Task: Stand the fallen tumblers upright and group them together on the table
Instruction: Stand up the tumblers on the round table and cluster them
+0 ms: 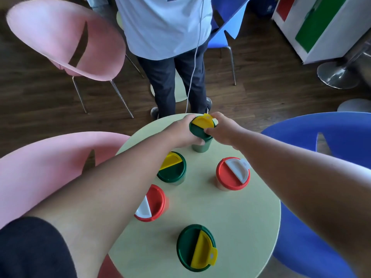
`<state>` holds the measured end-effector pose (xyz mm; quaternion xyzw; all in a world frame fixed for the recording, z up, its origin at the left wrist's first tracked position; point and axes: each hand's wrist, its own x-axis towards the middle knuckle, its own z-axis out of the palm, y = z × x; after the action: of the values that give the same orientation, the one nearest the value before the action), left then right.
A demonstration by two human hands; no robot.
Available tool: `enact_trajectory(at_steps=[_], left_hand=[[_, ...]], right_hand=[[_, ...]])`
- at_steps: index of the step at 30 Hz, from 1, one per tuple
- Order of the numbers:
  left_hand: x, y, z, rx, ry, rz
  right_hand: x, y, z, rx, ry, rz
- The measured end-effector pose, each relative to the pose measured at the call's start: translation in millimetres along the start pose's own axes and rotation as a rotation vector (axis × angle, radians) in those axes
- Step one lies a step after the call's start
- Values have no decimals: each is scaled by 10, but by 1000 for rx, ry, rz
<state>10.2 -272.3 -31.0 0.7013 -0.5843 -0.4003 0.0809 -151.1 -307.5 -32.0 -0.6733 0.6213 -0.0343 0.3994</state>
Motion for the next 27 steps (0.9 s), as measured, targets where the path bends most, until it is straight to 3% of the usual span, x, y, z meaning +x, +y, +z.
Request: enact_trajectory(at_steps=[10,27], left_hand=[[-256,52,238,673,8,189],[-646,-69,286,634,15,208]], right_hand=[[-374,140,93,-267,-71,0],[-664,260,186,-447,-80,-49]])
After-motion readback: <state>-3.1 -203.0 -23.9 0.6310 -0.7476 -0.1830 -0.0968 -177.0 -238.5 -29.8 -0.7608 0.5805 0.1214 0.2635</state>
